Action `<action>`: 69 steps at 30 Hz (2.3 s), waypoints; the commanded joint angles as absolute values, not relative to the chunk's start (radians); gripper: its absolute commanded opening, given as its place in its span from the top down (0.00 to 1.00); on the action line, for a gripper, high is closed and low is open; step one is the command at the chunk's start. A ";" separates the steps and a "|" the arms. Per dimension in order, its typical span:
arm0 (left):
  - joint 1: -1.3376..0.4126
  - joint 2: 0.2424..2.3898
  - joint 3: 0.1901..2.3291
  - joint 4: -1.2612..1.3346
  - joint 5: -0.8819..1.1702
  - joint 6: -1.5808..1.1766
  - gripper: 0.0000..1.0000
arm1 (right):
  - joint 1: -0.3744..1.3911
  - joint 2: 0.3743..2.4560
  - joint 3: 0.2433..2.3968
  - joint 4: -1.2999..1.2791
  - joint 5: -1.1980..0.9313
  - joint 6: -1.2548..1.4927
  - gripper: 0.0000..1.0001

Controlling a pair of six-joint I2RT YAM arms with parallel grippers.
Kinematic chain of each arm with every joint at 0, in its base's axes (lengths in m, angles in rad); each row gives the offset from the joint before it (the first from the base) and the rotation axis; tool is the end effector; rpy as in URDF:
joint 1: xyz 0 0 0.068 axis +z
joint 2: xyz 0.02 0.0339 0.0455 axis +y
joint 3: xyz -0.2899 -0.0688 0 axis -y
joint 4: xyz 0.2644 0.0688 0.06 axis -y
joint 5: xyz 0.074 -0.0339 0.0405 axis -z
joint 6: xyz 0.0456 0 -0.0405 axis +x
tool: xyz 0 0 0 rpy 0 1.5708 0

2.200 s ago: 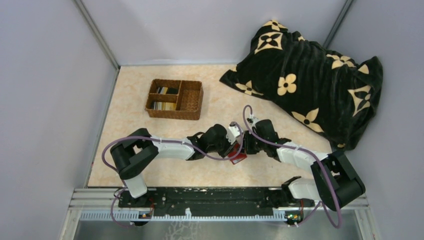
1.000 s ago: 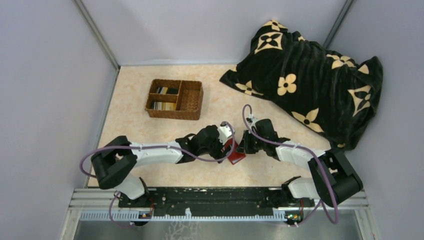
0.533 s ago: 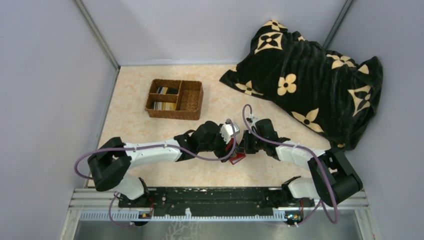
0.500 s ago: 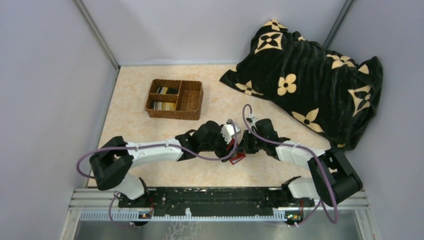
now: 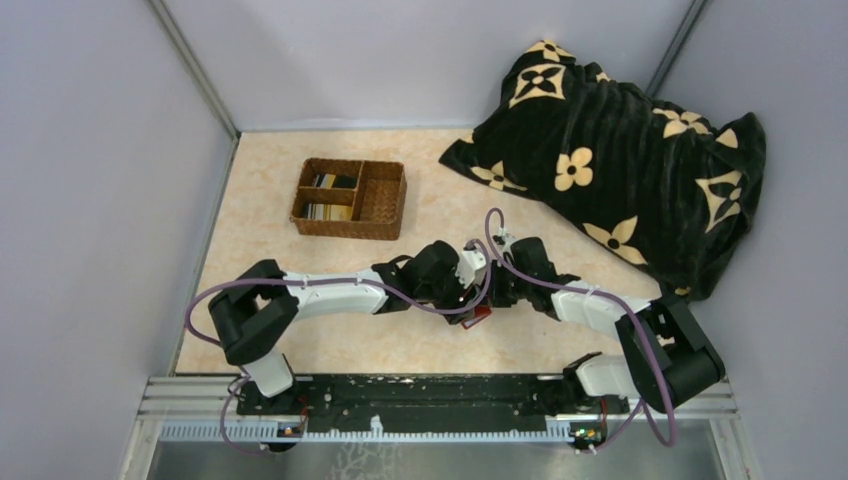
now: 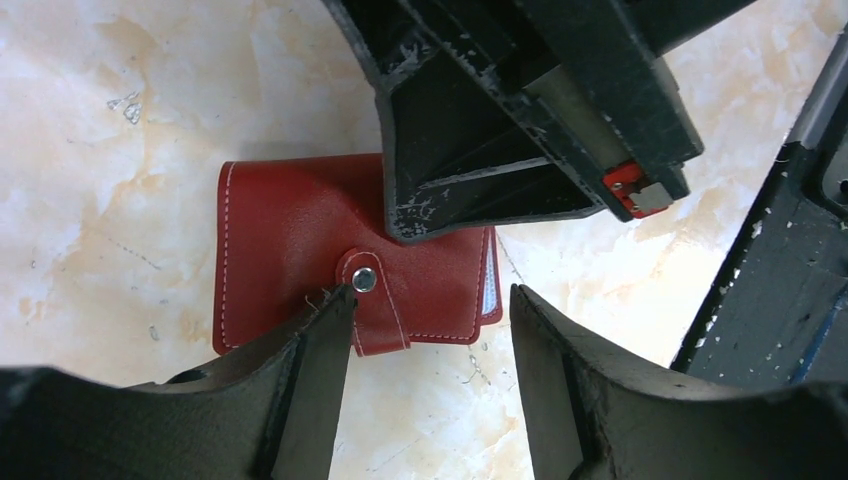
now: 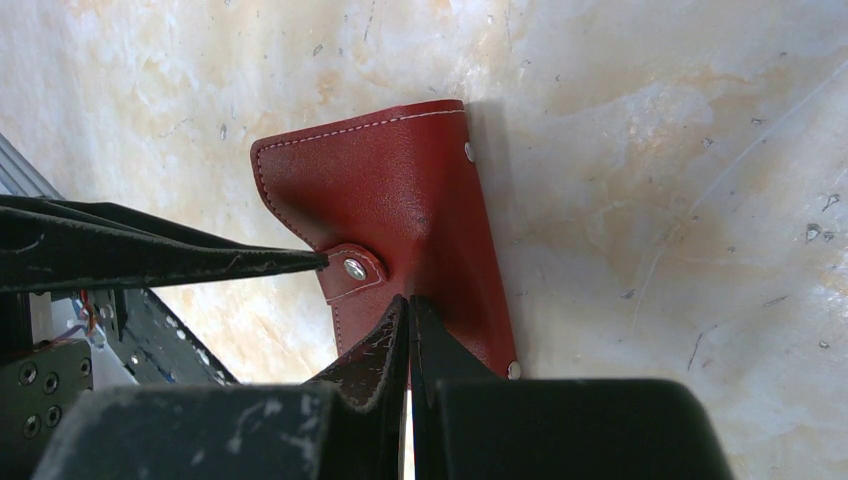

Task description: Take the credit cards out of the card holder

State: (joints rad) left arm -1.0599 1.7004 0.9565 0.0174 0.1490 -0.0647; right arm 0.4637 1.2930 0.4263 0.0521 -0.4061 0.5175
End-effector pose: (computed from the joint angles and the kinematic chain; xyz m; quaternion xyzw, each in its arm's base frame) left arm 0.1807 -0.3362 0.1870 0.4610 0.7848 -0.2753 0.3095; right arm 0.2038 0.1221 0.1453 -0.0499 0.9119 0.3357 0.2306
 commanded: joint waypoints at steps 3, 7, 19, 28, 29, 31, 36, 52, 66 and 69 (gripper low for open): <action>-1.061 1.721 0.948 0.010 0.082 -0.075 0.38 | 0.447 1.287 0.435 0.017 -0.343 0.483 1.00; -1.062 1.758 0.975 -0.023 0.049 -0.064 0.39 | 0.447 1.287 0.432 0.023 -0.342 0.488 1.00; -1.062 1.787 0.954 -0.028 -0.036 -0.076 0.41 | 0.446 1.297 0.430 0.029 -0.334 0.484 1.00; -1.059 1.732 0.950 -0.001 -0.053 -0.073 0.42 | 0.447 1.294 0.414 0.055 -0.347 0.489 1.00; -1.057 1.740 0.957 -0.010 -0.060 -0.070 0.42 | 0.446 1.291 0.414 0.053 -0.346 0.490 1.00; -1.056 1.761 0.971 -0.033 -0.065 -0.064 0.42 | 0.447 1.285 0.416 0.050 -0.345 0.488 1.00; -1.045 1.766 0.952 -0.005 -0.071 -0.060 0.41 | 0.446 1.276 0.413 0.042 -0.336 0.478 1.00; -1.022 1.829 0.980 0.011 -0.021 -0.033 0.43 | 0.447 1.270 0.415 0.038 -0.333 0.477 1.00; -1.023 1.824 0.939 -0.013 0.021 0.002 0.88 | 0.446 1.277 0.417 0.041 -0.327 0.475 1.00; -1.024 1.813 0.922 -0.006 0.032 0.003 1.00 | 0.447 1.283 0.418 0.046 -0.328 0.475 1.00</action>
State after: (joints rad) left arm -1.0306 1.7866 0.9768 0.0681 0.0078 -0.0124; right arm 0.4614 1.2839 0.4255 0.0608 -0.3721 0.5056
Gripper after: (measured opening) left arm 0.068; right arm 0.004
